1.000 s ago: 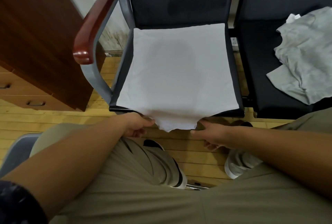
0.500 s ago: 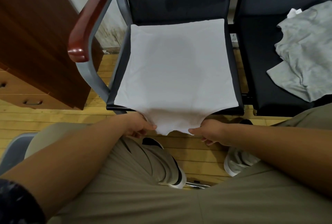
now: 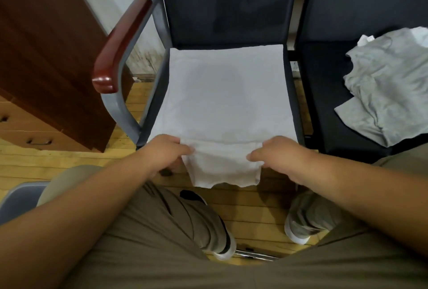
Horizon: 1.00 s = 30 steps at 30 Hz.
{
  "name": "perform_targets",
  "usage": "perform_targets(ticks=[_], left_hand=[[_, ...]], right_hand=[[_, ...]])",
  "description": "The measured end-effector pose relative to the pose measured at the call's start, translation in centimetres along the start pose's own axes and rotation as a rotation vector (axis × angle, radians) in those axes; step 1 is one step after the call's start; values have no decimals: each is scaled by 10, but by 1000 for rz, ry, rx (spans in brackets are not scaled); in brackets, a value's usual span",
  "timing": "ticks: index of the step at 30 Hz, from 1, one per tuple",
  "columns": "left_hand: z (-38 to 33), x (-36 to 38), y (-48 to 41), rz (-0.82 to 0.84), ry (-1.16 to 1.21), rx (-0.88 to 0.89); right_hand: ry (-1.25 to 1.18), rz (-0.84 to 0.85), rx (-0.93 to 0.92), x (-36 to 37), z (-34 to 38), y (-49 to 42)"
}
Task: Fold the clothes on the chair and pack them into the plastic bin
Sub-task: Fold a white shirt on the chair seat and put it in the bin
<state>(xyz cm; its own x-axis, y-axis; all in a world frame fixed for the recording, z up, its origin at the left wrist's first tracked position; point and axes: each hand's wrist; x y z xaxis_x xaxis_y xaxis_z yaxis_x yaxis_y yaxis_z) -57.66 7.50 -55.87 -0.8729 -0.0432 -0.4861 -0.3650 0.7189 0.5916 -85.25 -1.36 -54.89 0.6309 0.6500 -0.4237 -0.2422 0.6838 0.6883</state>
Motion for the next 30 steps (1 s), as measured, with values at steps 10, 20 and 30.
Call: perform_targets(ticks=[10, 20, 30], left_hand=[[-70, -11, -50, -187, 175, 108], [-59, 9, -48, -72, -412, 112], [-64, -5, -32, -104, -198, 187]], right_hand=[[-343, -70, -114, -47, 58, -47], [413, -102, -216, -11, 30, -61], [162, -195, -317, -30, 36, -46]])
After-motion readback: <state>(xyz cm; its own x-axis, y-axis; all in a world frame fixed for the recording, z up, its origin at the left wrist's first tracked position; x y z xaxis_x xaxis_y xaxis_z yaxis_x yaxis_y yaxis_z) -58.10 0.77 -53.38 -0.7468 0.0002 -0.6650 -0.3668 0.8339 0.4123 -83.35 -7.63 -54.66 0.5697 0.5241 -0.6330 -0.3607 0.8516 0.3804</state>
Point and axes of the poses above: each hand's wrist, its own y-axis away from the middle knuckle, its own x-axis out of the palm, z = x × y, and after that the axes turned 1 degree about x, right-handed
